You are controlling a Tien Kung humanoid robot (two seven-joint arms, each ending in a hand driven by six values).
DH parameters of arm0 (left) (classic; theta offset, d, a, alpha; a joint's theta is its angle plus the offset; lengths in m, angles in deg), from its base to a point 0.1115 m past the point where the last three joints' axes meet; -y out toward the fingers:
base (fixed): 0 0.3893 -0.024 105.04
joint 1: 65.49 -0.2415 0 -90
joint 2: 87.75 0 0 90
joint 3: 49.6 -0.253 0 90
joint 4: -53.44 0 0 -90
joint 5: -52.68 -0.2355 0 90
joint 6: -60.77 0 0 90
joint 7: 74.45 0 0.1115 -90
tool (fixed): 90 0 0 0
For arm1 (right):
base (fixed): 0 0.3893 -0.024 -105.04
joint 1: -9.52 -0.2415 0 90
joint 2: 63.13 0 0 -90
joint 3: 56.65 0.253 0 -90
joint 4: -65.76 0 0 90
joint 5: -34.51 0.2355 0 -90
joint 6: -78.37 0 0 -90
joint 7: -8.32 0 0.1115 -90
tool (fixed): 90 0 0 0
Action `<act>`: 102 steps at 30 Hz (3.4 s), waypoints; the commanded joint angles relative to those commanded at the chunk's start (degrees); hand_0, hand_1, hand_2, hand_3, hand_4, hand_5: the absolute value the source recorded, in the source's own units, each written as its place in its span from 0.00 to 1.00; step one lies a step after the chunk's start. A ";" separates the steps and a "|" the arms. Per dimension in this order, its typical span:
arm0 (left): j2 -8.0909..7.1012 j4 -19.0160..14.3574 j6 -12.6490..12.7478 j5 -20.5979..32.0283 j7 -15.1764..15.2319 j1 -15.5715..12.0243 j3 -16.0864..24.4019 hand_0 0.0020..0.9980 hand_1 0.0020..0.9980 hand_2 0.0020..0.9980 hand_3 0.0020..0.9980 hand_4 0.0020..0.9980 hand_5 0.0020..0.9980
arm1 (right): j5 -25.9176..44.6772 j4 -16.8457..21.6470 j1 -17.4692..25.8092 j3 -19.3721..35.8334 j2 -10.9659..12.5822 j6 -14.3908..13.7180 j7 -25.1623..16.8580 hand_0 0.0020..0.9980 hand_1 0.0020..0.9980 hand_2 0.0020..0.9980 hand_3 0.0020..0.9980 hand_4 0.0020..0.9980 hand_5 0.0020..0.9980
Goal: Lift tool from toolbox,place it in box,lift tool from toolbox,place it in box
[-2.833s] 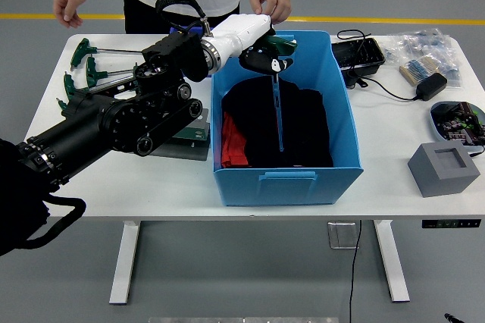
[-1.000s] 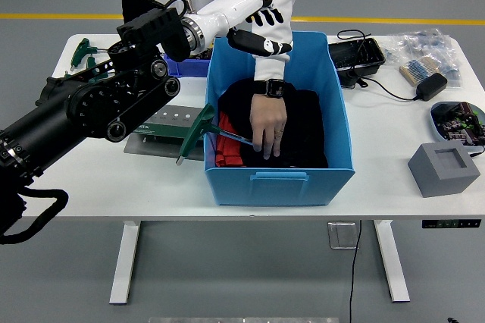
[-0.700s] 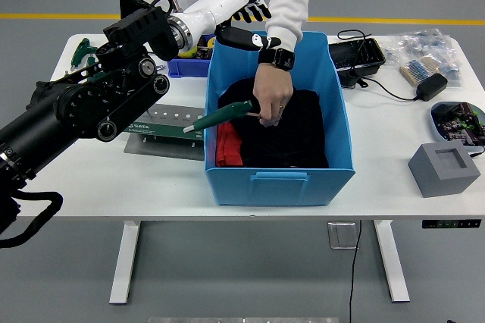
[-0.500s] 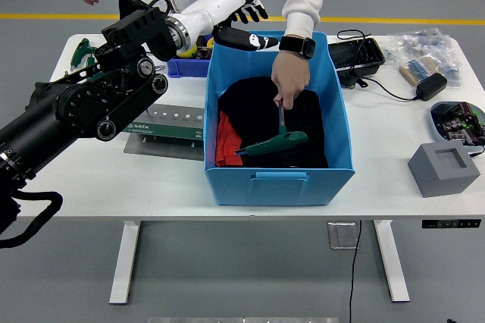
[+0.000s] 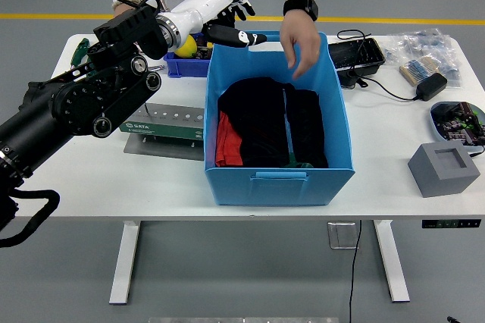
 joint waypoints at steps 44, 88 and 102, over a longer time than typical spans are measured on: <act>-10.09 -4.93 -17.82 -12.86 -8.80 1.81 -14.21 0.60 0.60 0.61 0.46 0.93 0.78 | -0.90 0.00 0.11 1.27 0.23 0.09 0.08 0.69 0.68 0.73 0.58 0.79 0.72; -9.48 1.68 -14.63 -23.78 -5.11 2.66 -24.95 0.61 0.60 0.57 0.47 0.94 0.78 | 1.32 0.00 -0.05 -1.17 0.27 0.02 -0.29 0.69 0.68 0.73 0.58 0.79 0.72; -8.86 3.60 -14.57 -23.62 -4.62 3.36 -30.25 0.61 0.59 0.56 0.47 0.94 0.77 | 1.45 0.02 -0.27 -1.40 0.33 0.03 -0.30 0.69 0.68 0.73 0.58 0.79 0.72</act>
